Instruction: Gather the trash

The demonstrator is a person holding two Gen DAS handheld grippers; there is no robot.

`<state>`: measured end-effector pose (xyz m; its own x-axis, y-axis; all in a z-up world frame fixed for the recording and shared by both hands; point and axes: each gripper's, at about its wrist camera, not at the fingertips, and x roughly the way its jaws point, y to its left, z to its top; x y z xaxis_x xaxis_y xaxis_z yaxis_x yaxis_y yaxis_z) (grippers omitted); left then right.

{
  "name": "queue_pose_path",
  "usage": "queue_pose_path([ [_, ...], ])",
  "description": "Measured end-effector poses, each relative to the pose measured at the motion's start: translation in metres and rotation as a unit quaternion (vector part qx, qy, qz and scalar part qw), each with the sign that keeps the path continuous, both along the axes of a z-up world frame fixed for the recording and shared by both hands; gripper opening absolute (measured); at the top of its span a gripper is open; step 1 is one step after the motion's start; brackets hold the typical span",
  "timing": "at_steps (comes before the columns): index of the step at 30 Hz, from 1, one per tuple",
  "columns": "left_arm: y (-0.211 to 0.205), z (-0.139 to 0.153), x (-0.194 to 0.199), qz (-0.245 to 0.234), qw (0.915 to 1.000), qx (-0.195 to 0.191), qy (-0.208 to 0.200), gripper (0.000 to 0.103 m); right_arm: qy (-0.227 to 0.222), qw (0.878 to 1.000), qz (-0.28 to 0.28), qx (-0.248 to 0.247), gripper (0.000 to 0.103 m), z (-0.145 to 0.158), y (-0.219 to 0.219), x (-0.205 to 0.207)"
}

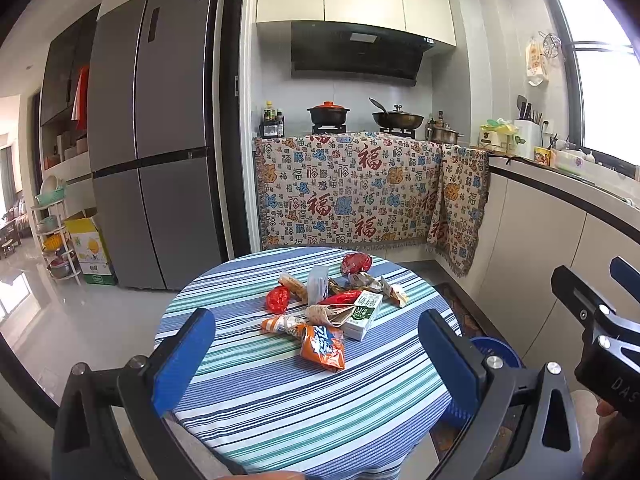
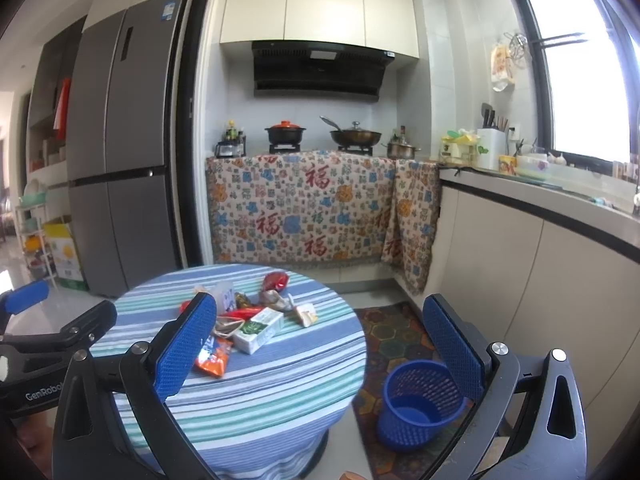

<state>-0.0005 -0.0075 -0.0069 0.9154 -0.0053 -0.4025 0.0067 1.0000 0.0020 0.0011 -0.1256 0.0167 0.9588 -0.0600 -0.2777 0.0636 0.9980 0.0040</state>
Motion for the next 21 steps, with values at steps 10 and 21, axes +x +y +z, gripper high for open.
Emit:
queue_pose_path([
  [10, -0.0017, -0.0002, 0.0003, -0.001, 1.0, 0.003, 0.001, 0.103, 0.0, 1.0, -0.002, 0.0, 0.103, 0.0011, 0.0003, 0.0],
  [21, -0.0014, -0.0003, -0.0001, -0.002, 1.0, 0.005, 0.001, 0.103, -0.002, 1.0, -0.008, -0.001, 0.103, 0.0025, -0.0015, 0.0013],
])
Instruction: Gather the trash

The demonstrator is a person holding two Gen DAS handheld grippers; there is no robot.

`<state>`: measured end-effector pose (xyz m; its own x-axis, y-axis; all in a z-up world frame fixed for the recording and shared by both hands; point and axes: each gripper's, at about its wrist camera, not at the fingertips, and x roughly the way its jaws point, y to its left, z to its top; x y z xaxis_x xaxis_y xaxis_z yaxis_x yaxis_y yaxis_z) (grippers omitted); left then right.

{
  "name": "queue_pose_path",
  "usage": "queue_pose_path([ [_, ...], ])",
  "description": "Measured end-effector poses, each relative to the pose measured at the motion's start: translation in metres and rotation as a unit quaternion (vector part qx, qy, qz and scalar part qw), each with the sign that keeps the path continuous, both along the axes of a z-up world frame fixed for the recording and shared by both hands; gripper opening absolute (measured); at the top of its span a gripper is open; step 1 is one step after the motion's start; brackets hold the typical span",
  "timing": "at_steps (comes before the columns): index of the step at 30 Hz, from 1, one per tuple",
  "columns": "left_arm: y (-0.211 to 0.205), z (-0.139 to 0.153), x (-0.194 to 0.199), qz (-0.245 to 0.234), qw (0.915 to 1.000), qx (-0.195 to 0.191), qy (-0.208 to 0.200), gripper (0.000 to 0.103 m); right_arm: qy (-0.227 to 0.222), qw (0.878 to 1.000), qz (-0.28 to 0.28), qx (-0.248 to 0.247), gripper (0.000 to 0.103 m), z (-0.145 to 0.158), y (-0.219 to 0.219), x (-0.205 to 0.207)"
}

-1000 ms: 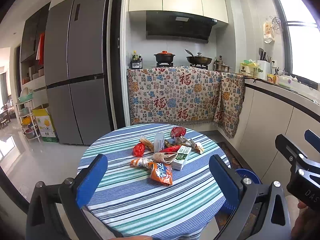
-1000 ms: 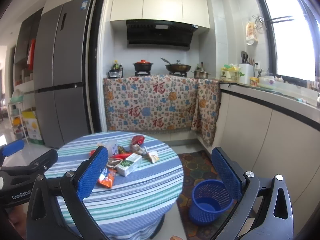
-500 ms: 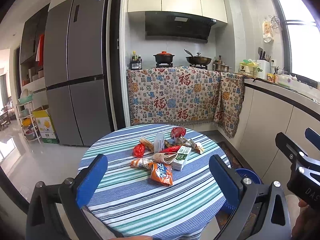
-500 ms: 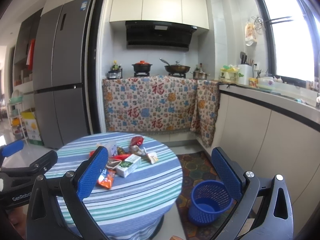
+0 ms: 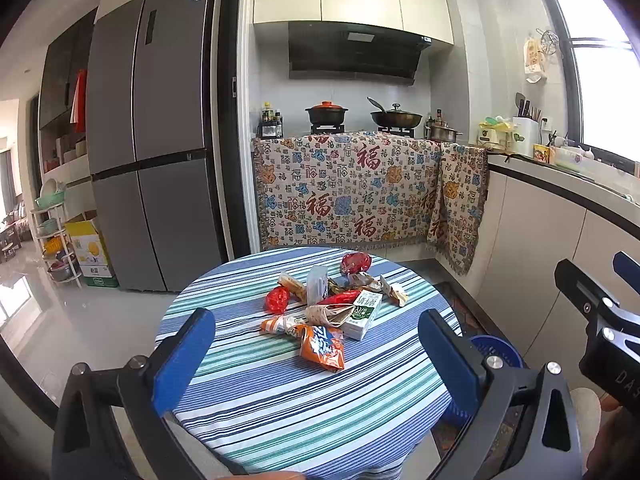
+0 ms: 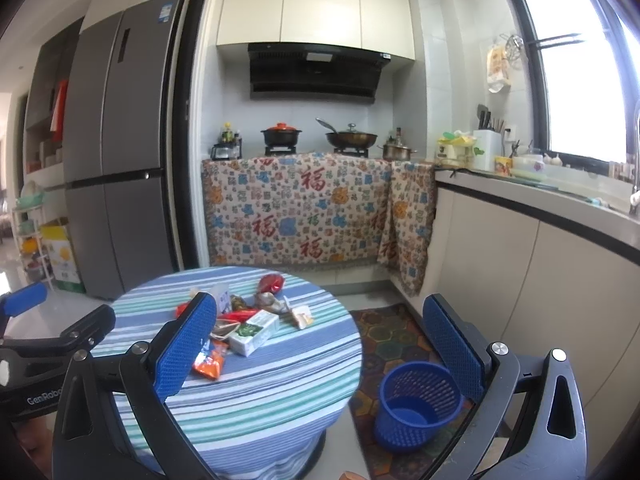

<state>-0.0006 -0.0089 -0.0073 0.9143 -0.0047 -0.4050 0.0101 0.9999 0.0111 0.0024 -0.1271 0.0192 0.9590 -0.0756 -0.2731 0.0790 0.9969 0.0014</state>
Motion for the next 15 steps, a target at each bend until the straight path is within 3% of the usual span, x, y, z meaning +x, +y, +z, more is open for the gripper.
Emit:
queue_pose_path([
  [15, -0.004, 0.0025, 0.0022, -0.004, 1.0, 0.002, 0.003, 0.103, 0.001, 1.0, -0.001, 0.0, 0.103, -0.0001, -0.0002, 0.0019],
])
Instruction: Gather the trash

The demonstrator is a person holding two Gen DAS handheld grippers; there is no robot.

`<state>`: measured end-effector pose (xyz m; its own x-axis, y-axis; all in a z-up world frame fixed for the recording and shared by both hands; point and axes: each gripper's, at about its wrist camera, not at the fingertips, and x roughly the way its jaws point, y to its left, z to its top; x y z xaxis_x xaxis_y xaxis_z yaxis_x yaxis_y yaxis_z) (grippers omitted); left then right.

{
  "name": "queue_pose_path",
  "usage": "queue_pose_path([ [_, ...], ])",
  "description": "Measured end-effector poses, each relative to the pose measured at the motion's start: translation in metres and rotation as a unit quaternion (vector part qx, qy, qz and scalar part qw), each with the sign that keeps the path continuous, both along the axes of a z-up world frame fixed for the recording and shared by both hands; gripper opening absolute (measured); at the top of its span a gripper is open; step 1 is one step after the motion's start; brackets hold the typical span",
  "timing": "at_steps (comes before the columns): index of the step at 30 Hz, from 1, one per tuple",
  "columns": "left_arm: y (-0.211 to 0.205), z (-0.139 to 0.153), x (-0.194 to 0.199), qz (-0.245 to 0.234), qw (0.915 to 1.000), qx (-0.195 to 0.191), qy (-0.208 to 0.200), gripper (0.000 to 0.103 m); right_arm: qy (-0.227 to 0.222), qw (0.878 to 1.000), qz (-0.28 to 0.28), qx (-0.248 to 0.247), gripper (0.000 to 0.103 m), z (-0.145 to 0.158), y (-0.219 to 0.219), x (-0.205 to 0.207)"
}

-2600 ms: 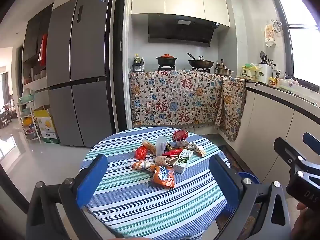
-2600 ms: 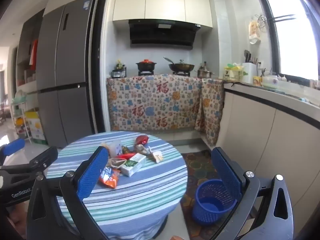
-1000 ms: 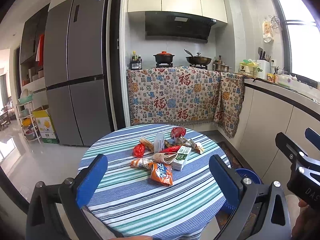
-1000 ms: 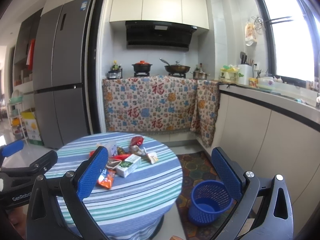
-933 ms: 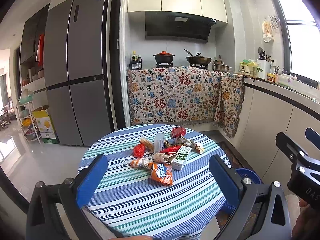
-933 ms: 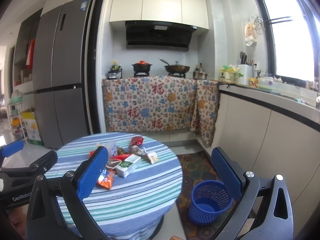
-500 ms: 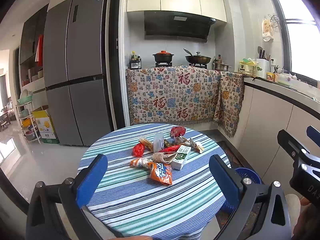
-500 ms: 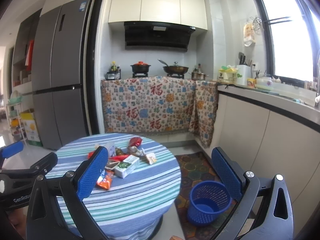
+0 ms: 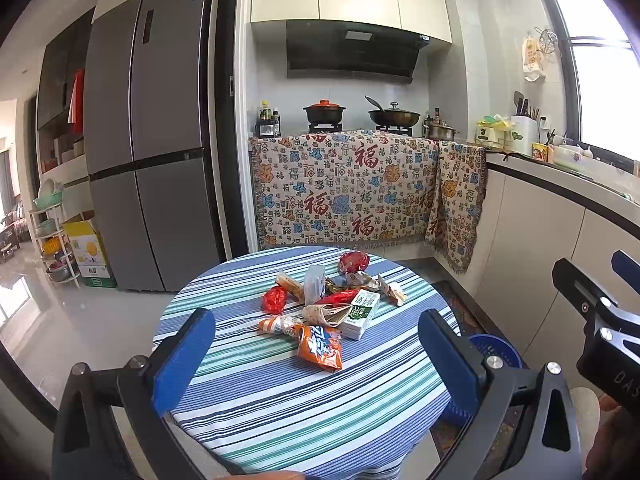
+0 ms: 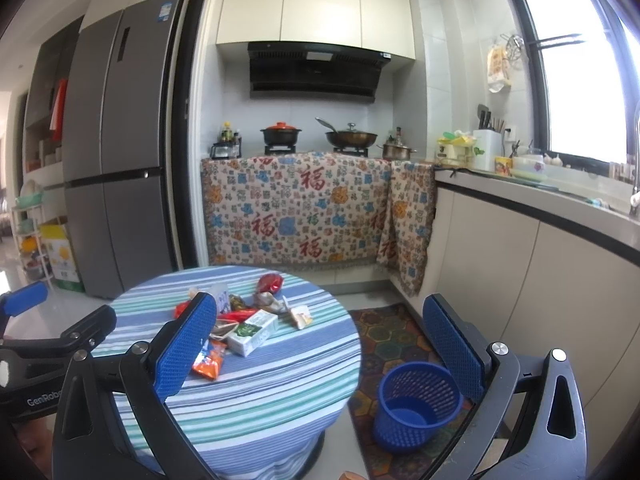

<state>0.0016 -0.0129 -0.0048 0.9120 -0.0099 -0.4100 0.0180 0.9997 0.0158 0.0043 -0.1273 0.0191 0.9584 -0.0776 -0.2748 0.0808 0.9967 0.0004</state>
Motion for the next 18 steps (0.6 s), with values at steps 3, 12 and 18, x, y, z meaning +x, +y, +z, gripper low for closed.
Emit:
queue_pose_path([
  [3, -0.0009, 0.0001, -0.0005, -0.001, 1.0, 0.0, 0.0, 0.103, 0.0, 1.0, 0.0, 0.0, 0.103, -0.0001, -0.0004, 0.0002],
  [12, -0.0036, -0.002, 0.0026, -0.002, 1.0, 0.001, 0.002, 0.103, 0.003, 1.0, -0.001, 0.0, 0.103, 0.0002, -0.0016, 0.0035],
  [18, -0.005, -0.0031, 0.0023, -0.001, 1.0, 0.002, 0.002, 0.103, 0.005, 1.0, -0.002, 0.0, 0.103, -0.0007, -0.002, 0.004],
])
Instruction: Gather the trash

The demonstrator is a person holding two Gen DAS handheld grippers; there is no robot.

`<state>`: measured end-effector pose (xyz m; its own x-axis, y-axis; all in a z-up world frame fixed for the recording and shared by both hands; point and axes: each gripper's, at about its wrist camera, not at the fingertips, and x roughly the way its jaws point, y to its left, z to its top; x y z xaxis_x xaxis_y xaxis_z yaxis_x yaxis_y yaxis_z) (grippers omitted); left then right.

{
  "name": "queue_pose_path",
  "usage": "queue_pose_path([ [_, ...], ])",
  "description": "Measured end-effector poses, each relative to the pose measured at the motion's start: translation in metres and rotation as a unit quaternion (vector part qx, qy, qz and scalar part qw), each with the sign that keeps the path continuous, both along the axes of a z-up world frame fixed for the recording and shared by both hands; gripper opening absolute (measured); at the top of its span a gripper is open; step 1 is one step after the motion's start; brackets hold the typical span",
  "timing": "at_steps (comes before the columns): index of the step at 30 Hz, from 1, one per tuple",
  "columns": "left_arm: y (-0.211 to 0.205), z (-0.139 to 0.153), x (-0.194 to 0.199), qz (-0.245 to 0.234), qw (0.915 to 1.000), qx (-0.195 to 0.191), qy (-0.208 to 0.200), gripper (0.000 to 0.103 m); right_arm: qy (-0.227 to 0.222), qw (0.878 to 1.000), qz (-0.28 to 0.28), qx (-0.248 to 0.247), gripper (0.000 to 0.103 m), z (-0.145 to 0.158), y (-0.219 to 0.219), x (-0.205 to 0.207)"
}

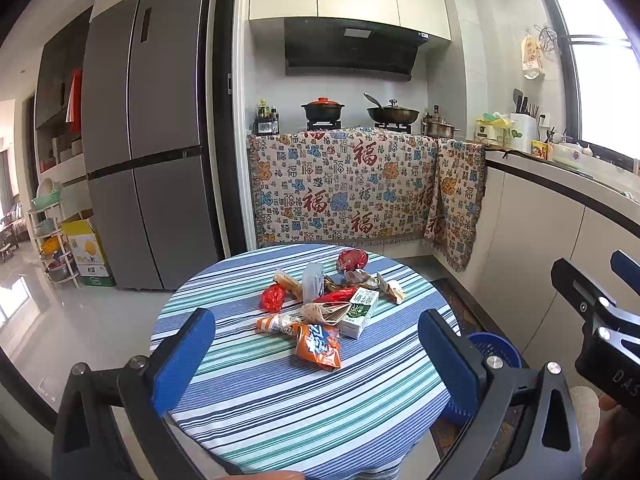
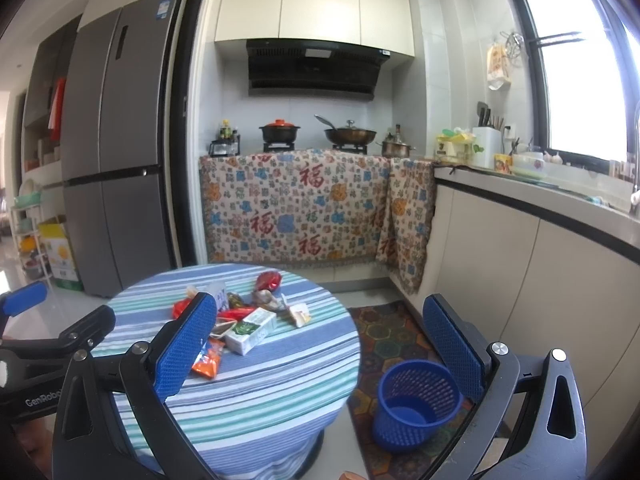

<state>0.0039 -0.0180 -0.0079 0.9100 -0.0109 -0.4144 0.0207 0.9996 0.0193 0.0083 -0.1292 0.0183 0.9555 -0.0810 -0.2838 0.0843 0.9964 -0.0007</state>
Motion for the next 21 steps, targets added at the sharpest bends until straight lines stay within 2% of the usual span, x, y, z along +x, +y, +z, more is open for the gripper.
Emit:
queue_pose_path([
  [21, -0.0032, -0.0053, 0.0014, -0.001, 1.0, -0.001, 0.009, 0.103, 0.007, 1.0, -0.003, 0.002, 0.103, -0.005, 0.0001, 0.0037],
])
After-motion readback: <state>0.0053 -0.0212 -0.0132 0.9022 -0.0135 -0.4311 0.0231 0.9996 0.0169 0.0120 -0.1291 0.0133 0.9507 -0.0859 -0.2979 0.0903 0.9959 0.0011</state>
